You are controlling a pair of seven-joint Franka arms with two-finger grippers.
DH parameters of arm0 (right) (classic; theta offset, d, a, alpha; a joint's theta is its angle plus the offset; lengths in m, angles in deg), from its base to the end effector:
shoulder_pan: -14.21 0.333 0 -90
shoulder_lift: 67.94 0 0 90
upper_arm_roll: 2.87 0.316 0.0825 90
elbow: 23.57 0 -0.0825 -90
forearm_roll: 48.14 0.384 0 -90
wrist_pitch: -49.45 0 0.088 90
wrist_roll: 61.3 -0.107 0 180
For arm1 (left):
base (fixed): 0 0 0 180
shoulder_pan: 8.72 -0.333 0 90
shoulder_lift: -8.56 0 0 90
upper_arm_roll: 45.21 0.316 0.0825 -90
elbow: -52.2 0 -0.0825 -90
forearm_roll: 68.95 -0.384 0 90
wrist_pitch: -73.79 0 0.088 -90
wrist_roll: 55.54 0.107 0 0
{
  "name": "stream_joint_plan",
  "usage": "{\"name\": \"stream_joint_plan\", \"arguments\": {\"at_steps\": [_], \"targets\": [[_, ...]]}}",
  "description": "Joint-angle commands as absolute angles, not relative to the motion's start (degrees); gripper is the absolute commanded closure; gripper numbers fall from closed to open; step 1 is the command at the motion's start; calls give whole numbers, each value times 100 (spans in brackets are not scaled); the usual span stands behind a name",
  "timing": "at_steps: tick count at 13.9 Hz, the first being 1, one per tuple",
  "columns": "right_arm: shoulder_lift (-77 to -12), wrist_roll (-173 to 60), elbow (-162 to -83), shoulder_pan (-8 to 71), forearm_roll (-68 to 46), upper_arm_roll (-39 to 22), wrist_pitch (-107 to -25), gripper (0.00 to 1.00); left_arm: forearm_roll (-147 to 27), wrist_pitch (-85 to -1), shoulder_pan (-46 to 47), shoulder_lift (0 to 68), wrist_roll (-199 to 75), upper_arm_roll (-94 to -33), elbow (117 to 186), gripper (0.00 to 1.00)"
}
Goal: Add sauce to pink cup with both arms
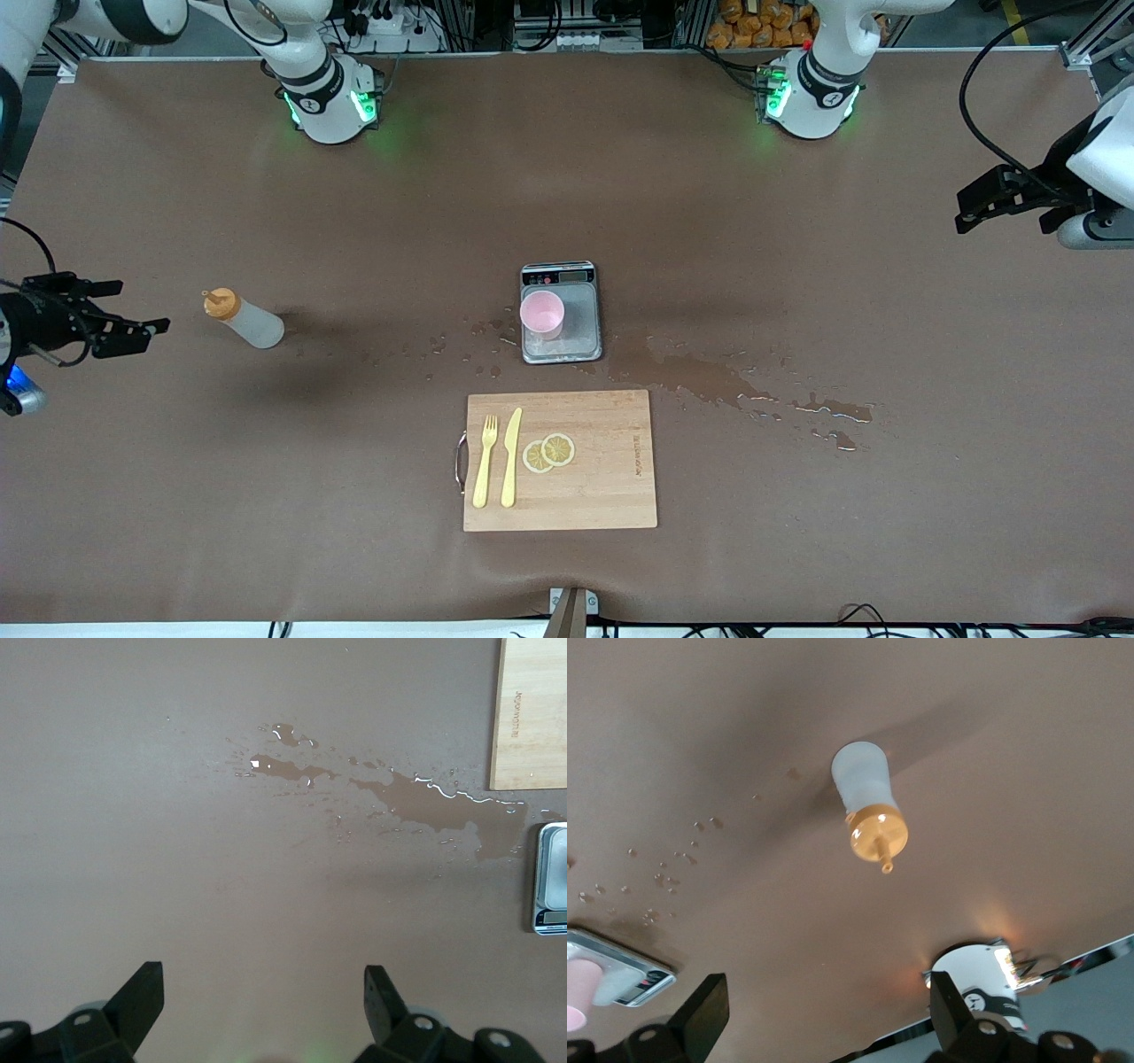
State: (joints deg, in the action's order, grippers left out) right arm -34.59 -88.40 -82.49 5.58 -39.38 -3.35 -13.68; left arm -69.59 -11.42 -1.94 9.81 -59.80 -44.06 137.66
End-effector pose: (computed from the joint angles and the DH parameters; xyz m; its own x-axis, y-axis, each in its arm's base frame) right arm 0.6497 -0.0817 0.4840 0.7040 -0.5080 -0.4963 -0.5413 -0.8362 0.0881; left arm 0.5506 -0.0531 0.6423 0.9994 -0.0229 -0.0252 -0.0233 -0.9996 -0.0135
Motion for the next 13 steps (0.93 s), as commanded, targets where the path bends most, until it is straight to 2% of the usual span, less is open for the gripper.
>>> {"name": "stream_joint_plan", "arguments": {"at_steps": [1, 8, 12, 13], "targets": [[-4041, -8890, -8421, 489, -4340, 178, -1427, 0, -6903, -1102, -221, 944, -5967, -4424, 13719, 0], [-5088, -8407, -8465, 656, -4305, 390, -1410, 0, -6903, -1102, -221, 944, -5967, -4442, 13719, 0], [-6088, -8020, -9052, 761, -4305, 372, -1418, 0, -6903, -1094, -213, 935, -5941, -4460, 13719, 0], [-6152, -8020, -9106, 840, -4357, 372, -1436, 0, -6912, -1094, -213, 935, -5914, -4451, 13719, 0]]}}
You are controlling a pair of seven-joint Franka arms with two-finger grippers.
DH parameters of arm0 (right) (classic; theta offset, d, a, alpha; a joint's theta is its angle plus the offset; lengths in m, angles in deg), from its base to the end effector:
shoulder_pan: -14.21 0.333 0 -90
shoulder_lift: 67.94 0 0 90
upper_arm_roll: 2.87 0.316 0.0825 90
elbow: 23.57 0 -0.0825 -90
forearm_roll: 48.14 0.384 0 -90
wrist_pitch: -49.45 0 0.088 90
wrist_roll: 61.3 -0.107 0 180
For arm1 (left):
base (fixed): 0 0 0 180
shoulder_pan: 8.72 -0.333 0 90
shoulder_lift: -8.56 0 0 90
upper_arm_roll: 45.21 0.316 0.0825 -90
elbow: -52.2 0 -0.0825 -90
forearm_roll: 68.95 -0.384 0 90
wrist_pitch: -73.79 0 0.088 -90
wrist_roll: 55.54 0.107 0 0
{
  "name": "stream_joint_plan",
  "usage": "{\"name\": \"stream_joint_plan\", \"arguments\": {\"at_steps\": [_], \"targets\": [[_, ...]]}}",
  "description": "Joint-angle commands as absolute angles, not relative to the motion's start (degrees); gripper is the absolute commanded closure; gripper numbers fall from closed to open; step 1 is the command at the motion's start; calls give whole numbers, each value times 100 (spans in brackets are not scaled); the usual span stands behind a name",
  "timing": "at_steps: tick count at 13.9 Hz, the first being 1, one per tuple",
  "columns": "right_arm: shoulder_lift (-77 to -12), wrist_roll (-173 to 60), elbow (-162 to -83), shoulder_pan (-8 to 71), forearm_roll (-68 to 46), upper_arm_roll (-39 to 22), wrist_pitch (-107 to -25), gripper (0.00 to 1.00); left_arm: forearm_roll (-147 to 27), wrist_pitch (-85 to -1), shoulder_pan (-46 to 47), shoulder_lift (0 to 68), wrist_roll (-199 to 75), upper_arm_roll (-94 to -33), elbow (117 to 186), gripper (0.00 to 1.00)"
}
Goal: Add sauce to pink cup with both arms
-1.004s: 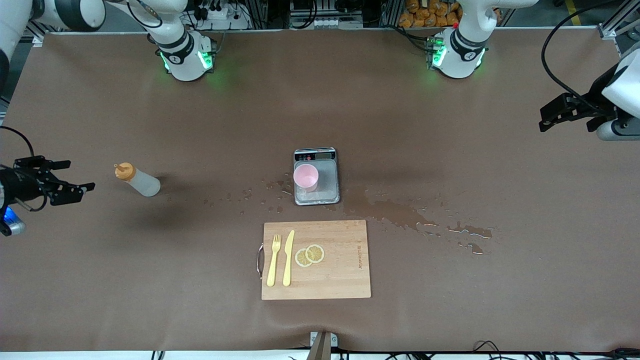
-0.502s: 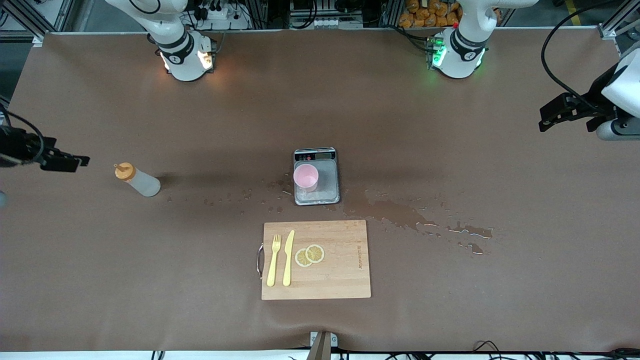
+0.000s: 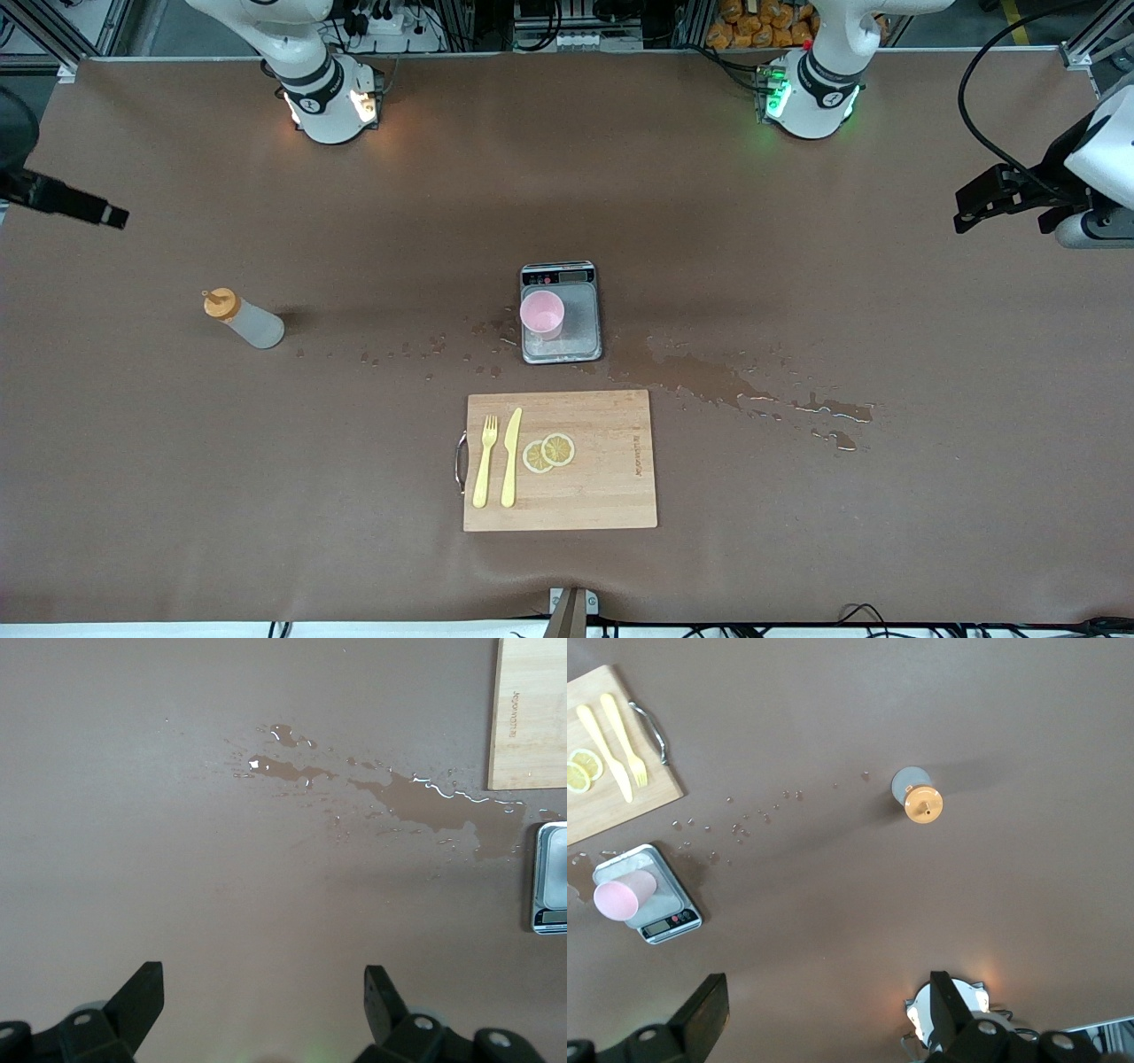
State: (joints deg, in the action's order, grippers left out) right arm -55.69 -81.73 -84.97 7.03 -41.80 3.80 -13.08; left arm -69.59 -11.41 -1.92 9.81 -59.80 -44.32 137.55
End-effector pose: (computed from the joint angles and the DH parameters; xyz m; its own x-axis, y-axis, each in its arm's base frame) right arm 0.5579 -0.0003 0.6914 0.9265 -0.3045 -0.2212 -0.3240 -0.9444 -0.0567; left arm 0.5503 -0.0558 0.6431 0.9993 -0.0278 -0.0235 -0.0281 -0.9995 -0.0133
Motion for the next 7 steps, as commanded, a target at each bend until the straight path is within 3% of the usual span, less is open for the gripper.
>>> {"name": "stream_joint_plan", "arguments": {"at_steps": [1, 7], "targets": [[-6135, -8011, -9133, 910, -4410, 372, -1558, 0, -6903, -1085, -221, 935, -5906, -4442, 13719, 0], [-6890, -7721, -10697, 972, -4551, 398, -2894, 0, -6903, -1085, -221, 944, -5879, -4416, 13719, 0]]}}
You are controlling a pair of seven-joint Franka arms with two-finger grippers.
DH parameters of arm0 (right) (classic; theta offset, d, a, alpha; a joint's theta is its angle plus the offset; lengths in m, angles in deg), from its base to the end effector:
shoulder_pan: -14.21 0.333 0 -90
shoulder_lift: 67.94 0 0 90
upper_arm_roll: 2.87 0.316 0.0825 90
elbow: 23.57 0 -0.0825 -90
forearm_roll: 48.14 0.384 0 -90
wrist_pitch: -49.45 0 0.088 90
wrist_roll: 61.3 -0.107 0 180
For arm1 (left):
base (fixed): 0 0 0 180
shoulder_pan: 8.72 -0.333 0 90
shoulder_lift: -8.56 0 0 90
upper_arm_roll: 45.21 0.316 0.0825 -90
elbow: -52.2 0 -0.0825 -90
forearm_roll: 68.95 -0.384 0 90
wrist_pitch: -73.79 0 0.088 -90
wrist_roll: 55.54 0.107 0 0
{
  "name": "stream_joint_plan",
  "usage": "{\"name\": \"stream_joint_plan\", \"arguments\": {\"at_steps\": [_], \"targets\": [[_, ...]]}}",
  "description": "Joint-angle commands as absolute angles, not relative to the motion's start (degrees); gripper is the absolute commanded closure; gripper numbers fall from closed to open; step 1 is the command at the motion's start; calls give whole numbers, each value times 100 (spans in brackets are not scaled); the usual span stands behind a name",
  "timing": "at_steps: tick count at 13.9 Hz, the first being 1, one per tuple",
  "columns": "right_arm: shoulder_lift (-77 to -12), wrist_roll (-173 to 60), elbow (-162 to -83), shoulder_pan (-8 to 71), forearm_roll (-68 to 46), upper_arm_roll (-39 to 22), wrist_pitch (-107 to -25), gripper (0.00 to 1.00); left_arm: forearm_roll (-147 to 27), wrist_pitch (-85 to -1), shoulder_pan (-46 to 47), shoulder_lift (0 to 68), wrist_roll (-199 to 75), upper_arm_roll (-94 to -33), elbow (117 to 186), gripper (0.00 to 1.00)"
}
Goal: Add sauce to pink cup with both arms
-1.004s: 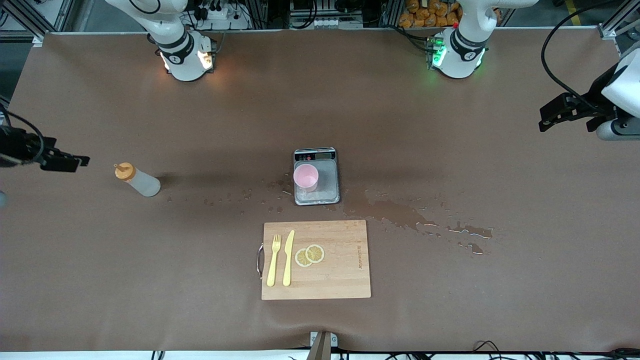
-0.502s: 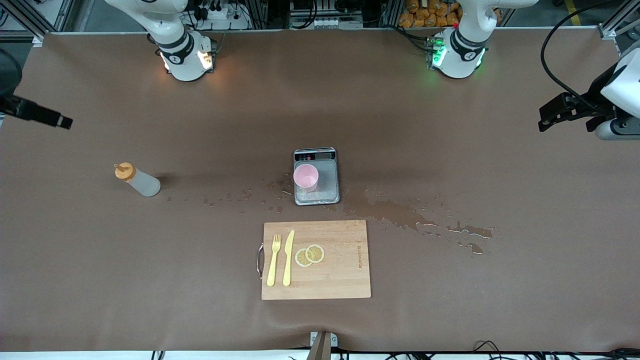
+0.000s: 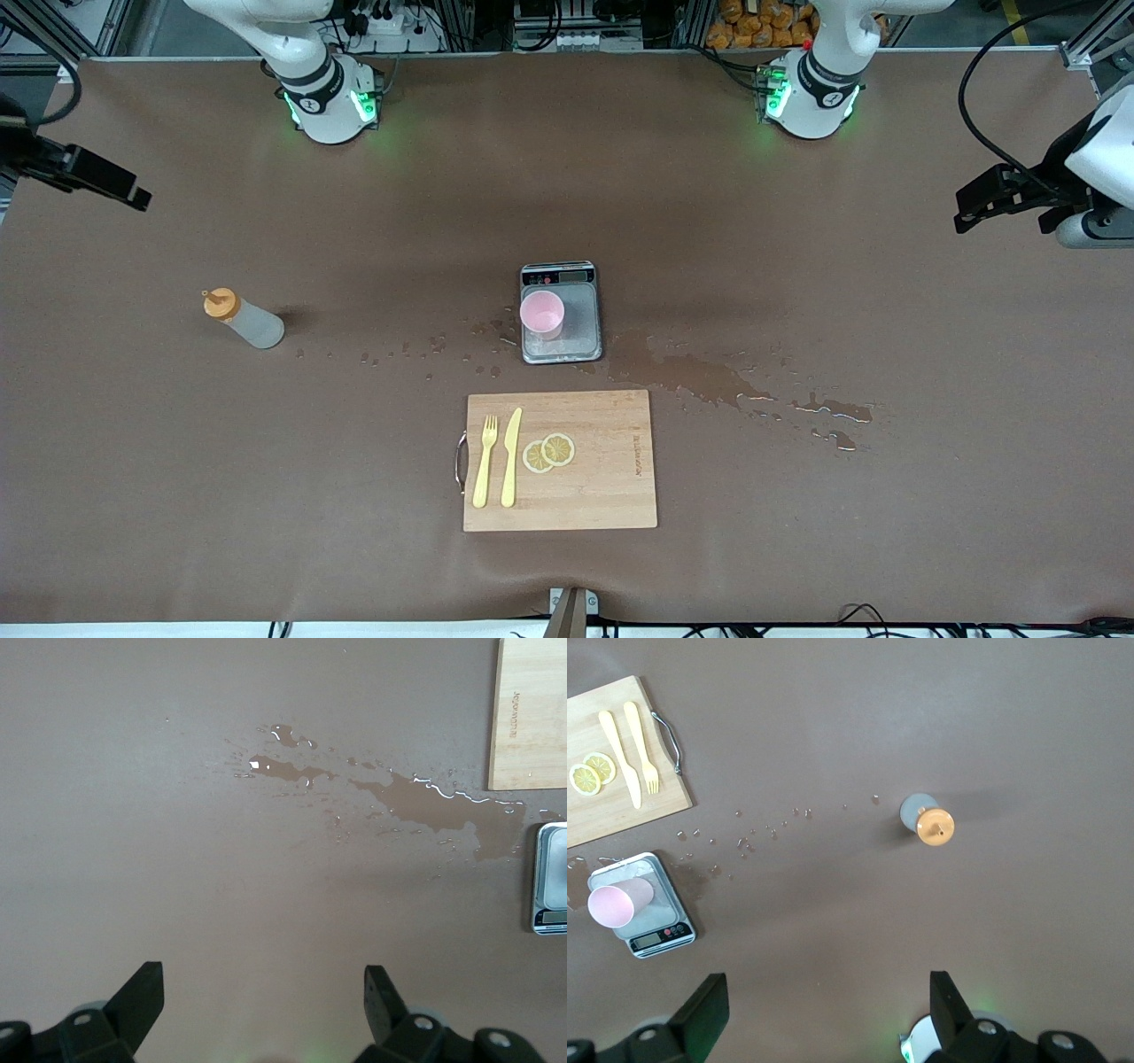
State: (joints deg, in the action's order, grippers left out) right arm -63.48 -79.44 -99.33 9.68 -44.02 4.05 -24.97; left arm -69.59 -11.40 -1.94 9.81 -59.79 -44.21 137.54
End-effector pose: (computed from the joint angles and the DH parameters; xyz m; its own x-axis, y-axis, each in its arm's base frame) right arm 0.5470 0.0286 0.6735 0.9604 -0.2516 -0.1196 -0.2584 -0.9650 -0.0451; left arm 0.5504 -0.0546 0.6432 0.9994 -0.0257 -0.0235 -0.0261 -0.9996 -0.0133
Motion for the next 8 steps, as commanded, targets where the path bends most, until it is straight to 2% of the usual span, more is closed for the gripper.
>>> {"name": "stream_joint_plan", "arguments": {"at_steps": [1, 8], "targets": [[-6865, -7721, -10654, 972, -4542, 398, -2895, 0, -6903, -1085, -221, 944, -5879, -4416, 13719, 0], [-6750, -7545, -10381, 955, -4656, 381, -3150, 0, -6903, -1085, -221, 944, -5879, -4416, 13727, 0]]}}
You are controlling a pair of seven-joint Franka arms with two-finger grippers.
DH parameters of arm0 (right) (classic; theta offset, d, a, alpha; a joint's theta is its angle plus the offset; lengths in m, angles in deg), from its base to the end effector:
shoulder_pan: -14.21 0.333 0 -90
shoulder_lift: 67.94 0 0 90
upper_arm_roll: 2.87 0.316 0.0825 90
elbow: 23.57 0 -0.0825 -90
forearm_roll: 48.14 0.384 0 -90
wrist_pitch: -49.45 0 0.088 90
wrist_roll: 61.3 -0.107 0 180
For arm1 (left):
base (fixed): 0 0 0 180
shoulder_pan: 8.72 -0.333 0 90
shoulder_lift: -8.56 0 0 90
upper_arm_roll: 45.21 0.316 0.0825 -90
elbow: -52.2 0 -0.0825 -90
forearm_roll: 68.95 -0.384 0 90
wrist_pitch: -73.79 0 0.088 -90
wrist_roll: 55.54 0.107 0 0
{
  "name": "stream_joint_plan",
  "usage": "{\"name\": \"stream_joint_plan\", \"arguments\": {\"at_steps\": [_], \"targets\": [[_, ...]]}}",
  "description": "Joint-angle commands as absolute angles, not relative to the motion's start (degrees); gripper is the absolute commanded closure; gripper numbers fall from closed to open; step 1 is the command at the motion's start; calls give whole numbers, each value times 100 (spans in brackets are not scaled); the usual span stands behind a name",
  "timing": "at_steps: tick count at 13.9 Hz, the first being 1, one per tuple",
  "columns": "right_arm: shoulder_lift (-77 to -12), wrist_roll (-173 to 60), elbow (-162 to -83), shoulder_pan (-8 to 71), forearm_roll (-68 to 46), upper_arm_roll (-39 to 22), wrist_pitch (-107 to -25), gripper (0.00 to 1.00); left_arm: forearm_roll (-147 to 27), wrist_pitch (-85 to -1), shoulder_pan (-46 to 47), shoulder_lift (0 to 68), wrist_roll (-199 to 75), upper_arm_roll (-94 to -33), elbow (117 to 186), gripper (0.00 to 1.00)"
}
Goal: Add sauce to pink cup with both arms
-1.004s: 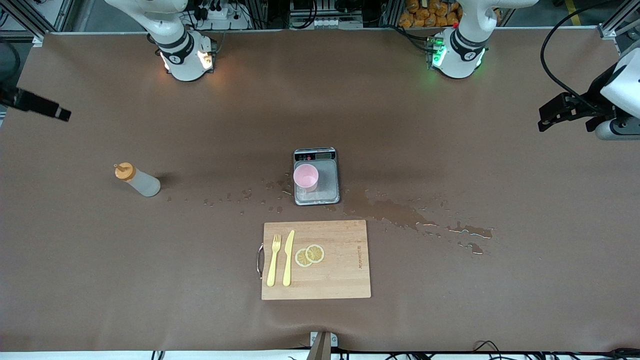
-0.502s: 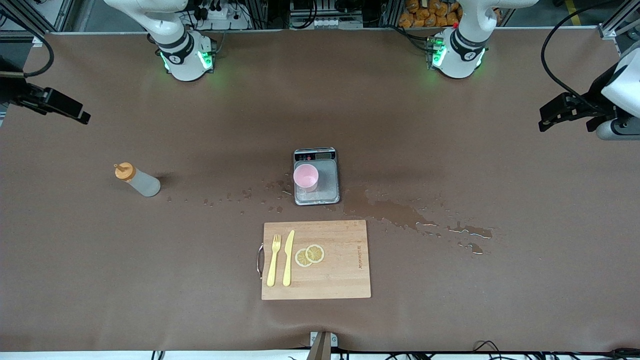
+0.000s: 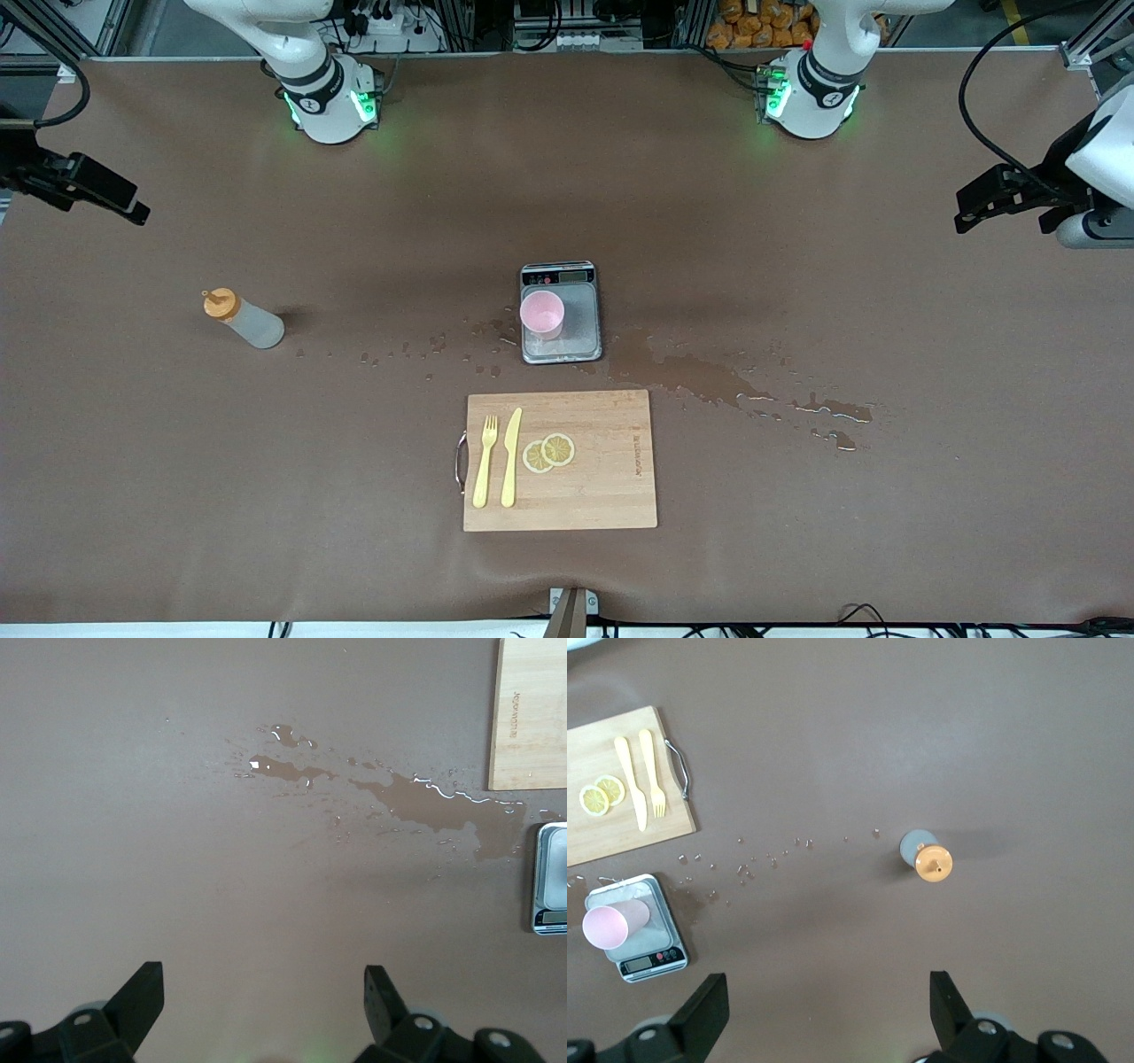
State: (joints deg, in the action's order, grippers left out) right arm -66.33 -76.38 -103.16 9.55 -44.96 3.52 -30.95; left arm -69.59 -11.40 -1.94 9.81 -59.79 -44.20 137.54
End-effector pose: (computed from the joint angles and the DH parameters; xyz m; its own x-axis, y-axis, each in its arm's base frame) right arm 0.5442 0.0220 0.6789 0.9748 -0.2215 -0.0281 -0.2227 -0.9735 -0.0524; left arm 0.5505 -0.0545 0.6432 0.9994 -0.0256 -0.0235 -0.0259 -0.9996 -0.0133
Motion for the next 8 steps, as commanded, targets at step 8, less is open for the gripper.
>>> {"name": "stream_joint_plan", "arguments": {"at_steps": [8], "targets": [[-6750, -7545, -10390, 990, -4823, 469, -3141, 0, -6903, -1076, -221, 944, -5879, -4424, 13728, 0]]}}
